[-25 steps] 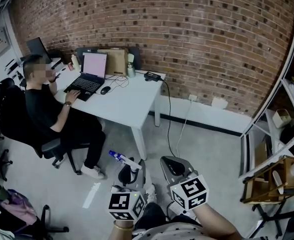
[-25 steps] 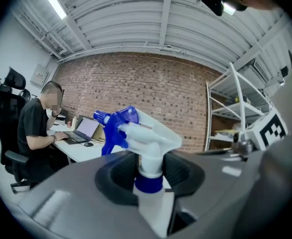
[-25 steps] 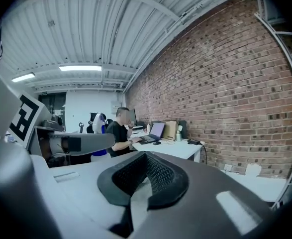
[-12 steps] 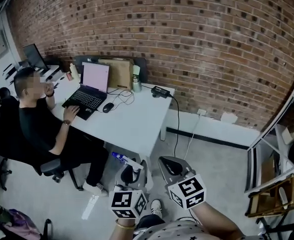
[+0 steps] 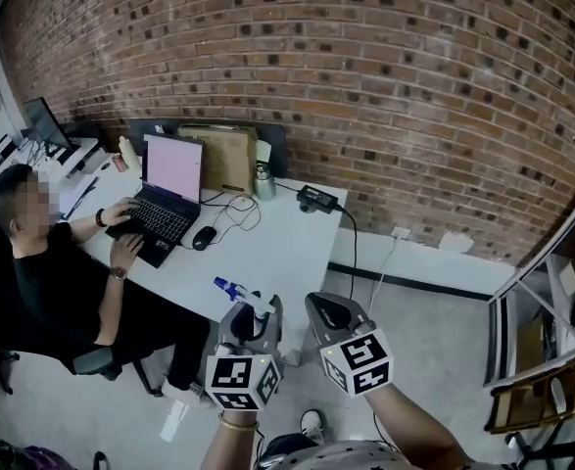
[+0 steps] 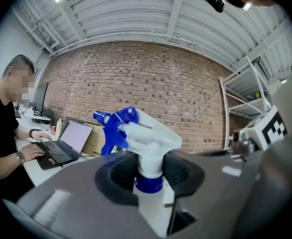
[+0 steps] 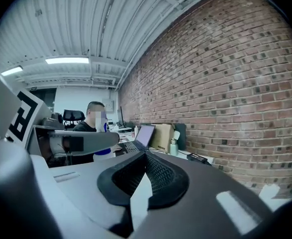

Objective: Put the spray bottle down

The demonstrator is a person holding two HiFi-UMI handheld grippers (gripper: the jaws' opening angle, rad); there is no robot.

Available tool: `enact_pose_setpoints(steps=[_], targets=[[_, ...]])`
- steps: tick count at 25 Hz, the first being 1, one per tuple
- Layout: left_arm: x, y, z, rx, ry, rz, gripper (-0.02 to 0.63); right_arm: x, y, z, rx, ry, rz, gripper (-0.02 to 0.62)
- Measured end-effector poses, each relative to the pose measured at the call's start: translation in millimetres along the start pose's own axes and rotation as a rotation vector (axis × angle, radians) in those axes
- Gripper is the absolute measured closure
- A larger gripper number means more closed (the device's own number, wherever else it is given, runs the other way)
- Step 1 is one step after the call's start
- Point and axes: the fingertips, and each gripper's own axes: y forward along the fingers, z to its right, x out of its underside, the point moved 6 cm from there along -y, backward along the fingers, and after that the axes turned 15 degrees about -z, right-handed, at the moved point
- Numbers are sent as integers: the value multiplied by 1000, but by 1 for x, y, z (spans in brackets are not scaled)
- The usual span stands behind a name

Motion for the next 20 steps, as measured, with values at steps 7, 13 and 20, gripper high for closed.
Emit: enact_pose_setpoints(steps=[7, 13, 20], targets=[[-30, 70, -37, 18, 24, 36, 476, -21, 53, 40, 60, 53, 5, 597], [-39, 111, -59, 37, 16, 74, 476, -27, 86, 50, 66, 51, -17, 597], [-27, 137, -63, 21, 54, 45, 476, -18, 95, 57, 90, 84, -12, 597]])
